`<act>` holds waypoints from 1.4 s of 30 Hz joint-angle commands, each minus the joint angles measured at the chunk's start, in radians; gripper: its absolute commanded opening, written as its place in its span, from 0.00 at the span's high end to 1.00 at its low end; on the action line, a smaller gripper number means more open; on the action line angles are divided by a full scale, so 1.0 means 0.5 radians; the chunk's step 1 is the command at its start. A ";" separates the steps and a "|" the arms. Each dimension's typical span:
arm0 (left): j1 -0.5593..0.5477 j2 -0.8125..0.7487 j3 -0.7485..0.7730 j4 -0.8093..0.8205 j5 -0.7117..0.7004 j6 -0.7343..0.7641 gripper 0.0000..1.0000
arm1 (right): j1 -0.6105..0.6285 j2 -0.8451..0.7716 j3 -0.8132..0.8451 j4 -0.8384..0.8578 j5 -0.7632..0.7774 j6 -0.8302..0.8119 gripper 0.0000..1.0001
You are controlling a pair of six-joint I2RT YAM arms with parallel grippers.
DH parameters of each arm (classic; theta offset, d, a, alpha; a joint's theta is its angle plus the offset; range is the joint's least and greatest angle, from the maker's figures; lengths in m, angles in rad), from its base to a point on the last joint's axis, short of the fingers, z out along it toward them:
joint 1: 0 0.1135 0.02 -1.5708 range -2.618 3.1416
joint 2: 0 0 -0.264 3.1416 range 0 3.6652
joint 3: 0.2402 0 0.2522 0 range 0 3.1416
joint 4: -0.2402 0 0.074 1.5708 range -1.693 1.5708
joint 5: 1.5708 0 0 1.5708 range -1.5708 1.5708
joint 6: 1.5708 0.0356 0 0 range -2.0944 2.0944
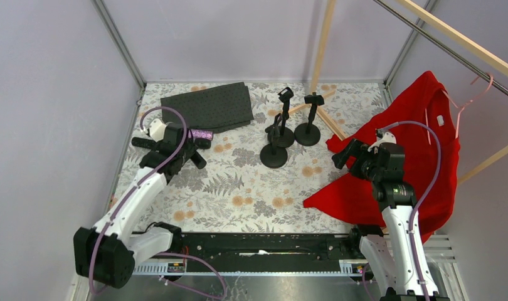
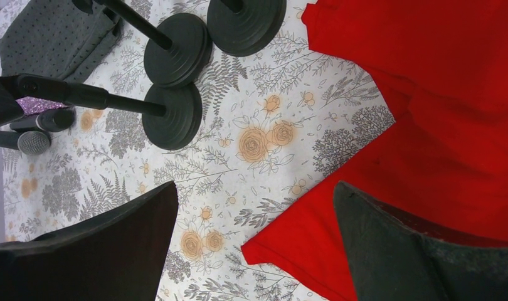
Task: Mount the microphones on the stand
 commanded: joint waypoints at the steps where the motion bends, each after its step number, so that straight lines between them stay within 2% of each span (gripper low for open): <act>1: -0.029 -0.225 0.081 0.010 -0.019 0.162 1.00 | -0.004 -0.007 0.029 0.008 0.054 -0.013 0.00; 5: -0.040 -0.356 0.075 0.085 0.139 0.385 1.00 | -0.004 -0.021 0.040 -0.008 0.070 -0.010 0.00; 11: -0.092 -0.603 0.003 0.390 0.609 0.629 1.00 | -0.004 -0.108 0.158 -0.050 0.138 0.089 0.00; 17: -0.234 -0.738 -0.033 0.728 1.113 0.824 1.00 | -0.004 -0.064 0.317 -0.004 -0.175 0.297 0.00; 20: -0.341 -0.721 0.015 0.770 1.347 0.960 1.00 | -0.004 -0.029 0.382 -0.044 -0.166 0.369 0.00; 24: -0.597 -0.732 0.045 0.770 1.243 1.110 1.00 | -0.004 -0.039 0.463 -0.084 -0.178 0.383 0.00; 27: -0.760 -0.737 0.034 0.814 1.169 1.165 1.00 | -0.004 -0.064 0.486 -0.009 -0.486 0.327 0.00; 32: -0.891 -0.747 -0.026 0.978 1.119 1.147 1.00 | -0.004 -0.115 0.414 0.437 -1.042 0.581 0.00; 34: -0.934 -0.724 -0.014 1.031 1.089 1.112 1.00 | -0.004 -0.117 0.378 0.624 -1.113 0.769 0.00; 36: -0.983 -0.696 -0.006 1.093 1.065 1.077 1.00 | 0.003 -0.133 0.323 0.836 -1.132 0.944 0.02; 39: -1.027 -0.671 -0.016 1.149 1.041 1.030 1.00 | 0.076 -0.122 0.363 0.822 -0.995 0.934 0.02; 42: -1.033 -0.699 -0.036 1.128 1.018 1.027 1.00 | 0.349 -0.007 0.419 0.838 -0.794 0.900 0.03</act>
